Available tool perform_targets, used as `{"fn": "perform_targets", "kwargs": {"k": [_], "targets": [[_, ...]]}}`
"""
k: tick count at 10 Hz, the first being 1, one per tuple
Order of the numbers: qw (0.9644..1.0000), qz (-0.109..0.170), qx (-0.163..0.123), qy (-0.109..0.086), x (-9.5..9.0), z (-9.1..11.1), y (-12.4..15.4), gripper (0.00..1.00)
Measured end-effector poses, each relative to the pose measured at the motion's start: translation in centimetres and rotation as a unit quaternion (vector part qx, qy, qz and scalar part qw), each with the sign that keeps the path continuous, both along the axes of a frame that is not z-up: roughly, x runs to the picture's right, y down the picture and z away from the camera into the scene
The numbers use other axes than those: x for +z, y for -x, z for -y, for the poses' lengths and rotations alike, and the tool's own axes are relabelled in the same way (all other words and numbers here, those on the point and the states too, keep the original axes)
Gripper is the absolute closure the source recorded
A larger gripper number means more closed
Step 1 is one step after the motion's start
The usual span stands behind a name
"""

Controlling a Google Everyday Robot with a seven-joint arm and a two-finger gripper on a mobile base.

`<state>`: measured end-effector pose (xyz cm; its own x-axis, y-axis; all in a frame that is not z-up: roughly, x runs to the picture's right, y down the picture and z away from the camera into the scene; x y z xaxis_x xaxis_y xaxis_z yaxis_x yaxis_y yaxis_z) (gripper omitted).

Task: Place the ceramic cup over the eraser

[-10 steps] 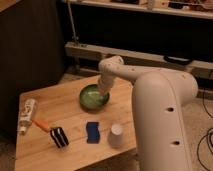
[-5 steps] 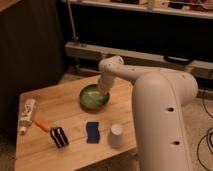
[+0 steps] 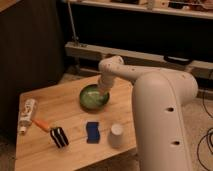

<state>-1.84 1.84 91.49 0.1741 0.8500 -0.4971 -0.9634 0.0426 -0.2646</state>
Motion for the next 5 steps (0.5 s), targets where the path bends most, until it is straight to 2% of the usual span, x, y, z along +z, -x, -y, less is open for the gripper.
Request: {"fn": "perform_targets", "kwargs": {"k": [3, 5], "targets": [[1.0, 0.006, -0.007, -0.004, -1.0, -0.6, 0.3, 0.97], [0.9997, 0.013, -0.013, -0.013, -4.0, -2.5, 0.3, 0.97]]}}
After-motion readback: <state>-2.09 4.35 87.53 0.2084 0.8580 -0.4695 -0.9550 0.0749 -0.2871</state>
